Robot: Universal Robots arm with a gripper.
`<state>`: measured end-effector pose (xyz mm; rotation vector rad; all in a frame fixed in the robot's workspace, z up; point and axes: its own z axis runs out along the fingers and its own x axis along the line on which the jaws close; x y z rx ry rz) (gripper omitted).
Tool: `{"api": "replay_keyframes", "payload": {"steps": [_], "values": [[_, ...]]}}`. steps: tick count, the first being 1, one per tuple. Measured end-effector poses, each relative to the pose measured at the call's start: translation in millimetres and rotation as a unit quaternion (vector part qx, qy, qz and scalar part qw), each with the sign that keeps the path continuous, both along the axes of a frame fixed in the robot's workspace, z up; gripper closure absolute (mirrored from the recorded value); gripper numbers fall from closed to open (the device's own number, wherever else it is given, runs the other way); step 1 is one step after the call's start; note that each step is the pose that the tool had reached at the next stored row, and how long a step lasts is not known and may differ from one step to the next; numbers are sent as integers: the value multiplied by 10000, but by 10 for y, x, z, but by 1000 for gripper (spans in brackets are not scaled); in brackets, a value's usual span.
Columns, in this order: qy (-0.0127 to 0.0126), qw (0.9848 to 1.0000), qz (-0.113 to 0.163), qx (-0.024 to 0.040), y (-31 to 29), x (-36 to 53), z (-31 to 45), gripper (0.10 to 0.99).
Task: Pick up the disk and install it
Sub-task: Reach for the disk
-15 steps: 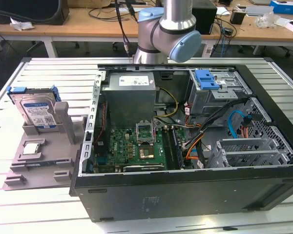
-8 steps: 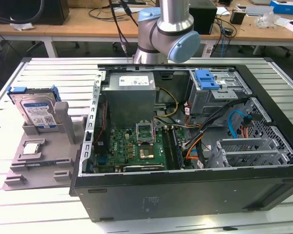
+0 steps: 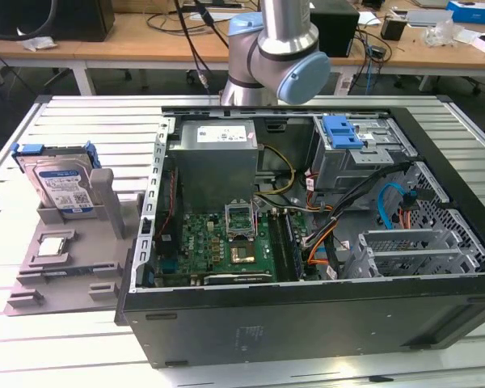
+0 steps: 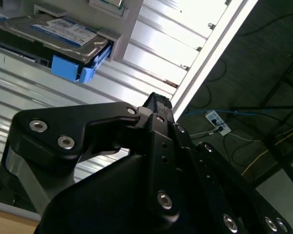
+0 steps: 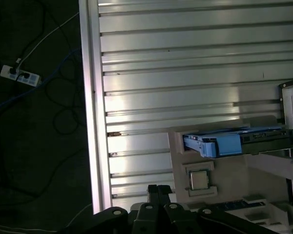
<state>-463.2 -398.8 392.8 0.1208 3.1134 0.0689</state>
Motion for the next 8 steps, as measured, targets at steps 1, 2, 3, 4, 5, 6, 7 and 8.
{"api": "replay_keyframes", "payload": {"steps": [1,2,3,4,5,6,7,8], "values": [[0,10000,0,0,0,0,0,984],[1,10000,0,-1,0,0,0,984],[1,10000,0,-1,0,0,0,984],[1,10000,0,-1,0,0,0,984],[0,10000,0,0,0,0,0,984],[1,10000,0,0,0,0,0,984],[0,10000,0,0,0,0,0,984],[1,10000,0,-1,0,1,0,984]]}}
